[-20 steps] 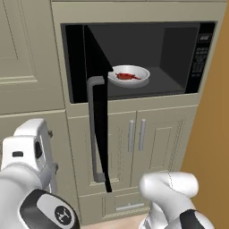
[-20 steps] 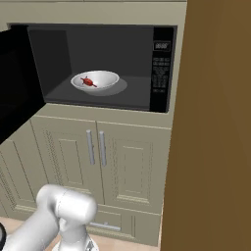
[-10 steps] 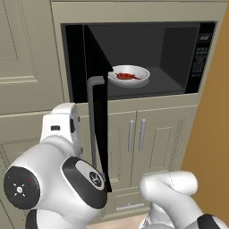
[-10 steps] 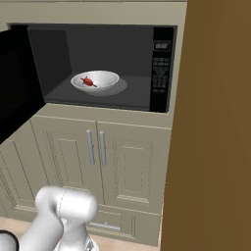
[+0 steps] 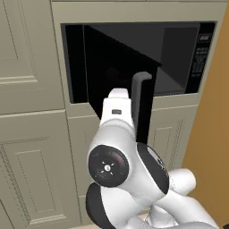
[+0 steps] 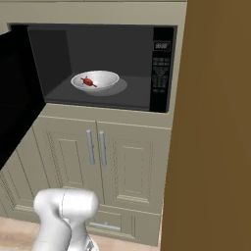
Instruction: Remove the orange from the bowl and place it on the small plate. Then place the bowl with only the fish in the microwave, close the door, and press the start button to microwave the fish.
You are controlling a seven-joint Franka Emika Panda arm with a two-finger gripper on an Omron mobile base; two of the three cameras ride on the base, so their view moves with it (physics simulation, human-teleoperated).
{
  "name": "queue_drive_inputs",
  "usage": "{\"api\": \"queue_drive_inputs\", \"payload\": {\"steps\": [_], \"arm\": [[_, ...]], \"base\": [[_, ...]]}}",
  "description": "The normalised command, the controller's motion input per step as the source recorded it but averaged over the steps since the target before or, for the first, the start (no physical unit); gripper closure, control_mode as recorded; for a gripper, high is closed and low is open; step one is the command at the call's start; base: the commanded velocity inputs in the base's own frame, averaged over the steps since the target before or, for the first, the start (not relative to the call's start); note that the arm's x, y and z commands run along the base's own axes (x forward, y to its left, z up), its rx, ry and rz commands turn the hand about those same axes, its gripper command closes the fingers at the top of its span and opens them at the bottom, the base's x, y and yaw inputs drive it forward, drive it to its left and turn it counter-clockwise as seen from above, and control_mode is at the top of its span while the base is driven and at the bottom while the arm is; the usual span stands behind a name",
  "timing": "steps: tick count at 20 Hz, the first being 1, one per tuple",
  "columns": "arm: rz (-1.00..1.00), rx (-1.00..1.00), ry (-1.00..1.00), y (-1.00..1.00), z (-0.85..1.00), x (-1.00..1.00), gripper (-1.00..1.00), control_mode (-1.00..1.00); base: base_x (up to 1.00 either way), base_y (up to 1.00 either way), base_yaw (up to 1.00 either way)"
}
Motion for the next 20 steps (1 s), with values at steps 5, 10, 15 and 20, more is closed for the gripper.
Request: {"api": "queue_drive_inputs", "payload": {"steps": [5,10,15,20], "arm": [[0.01,0.11,0.00,-0.98,0.15,0.46,-1.00,-1.00],[0.02,0.12,0.00,-0.91,0.03,0.66,-1.00,-1.00],[0.03,0.11,0.00,-0.63,0.00,0.85,-1.00,-1.00],[0.06,0.07,0.00,-0.13,0.00,0.99,-1.00,-1.00]], "base": [[0.00,0.00,0.00],[0.00,0.00,0.00],[0.00,0.00,0.00],[0.00,0.00,0.00]]}}
